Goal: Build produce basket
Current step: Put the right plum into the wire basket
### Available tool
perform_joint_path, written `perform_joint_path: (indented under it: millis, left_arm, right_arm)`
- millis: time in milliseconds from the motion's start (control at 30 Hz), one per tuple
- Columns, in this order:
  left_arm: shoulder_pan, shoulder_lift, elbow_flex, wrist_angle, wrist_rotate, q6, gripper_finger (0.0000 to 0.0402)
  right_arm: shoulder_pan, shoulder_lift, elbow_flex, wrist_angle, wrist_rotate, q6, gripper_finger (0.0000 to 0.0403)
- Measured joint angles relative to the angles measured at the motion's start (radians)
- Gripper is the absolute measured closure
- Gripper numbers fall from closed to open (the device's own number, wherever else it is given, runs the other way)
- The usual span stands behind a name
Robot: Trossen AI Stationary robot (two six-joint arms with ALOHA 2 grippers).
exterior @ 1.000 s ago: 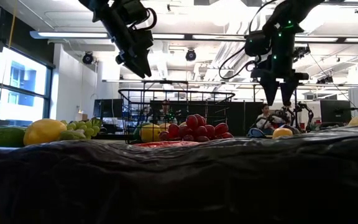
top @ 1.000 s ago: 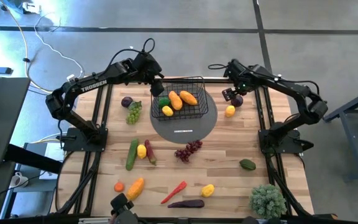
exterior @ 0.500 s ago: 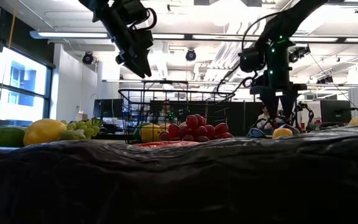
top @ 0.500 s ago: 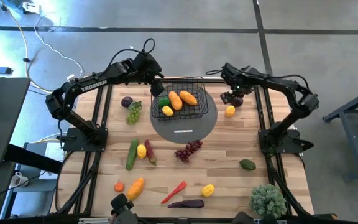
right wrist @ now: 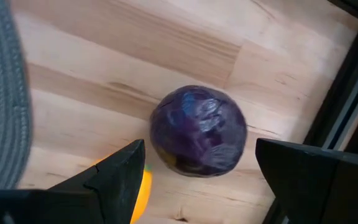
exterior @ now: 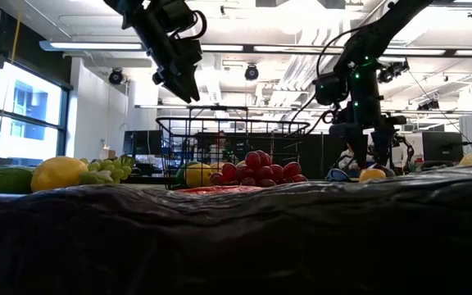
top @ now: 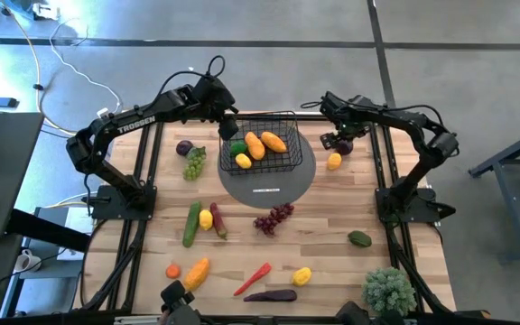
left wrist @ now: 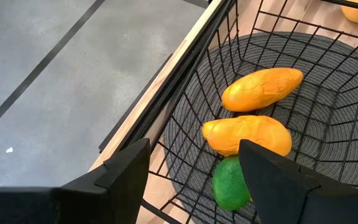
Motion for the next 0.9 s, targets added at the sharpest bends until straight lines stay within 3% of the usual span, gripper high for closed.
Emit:
perform_joint_path:
  millis: [467, 900]
  left_arm:
    - [0.0, 0.0, 0.0, 0.0, 0.0, 0.002, 0.0165]
    - [0.0, 0.0, 0.0, 0.001, 0.0, 0.002, 0.0165]
  right_arm:
    - [-0.019, 0.006, 0.0, 0.015, -0.027, 0.004, 0.0114]
    - [-0.019, 0.106, 0.002, 0.006, -0.009, -0.003, 0.0114]
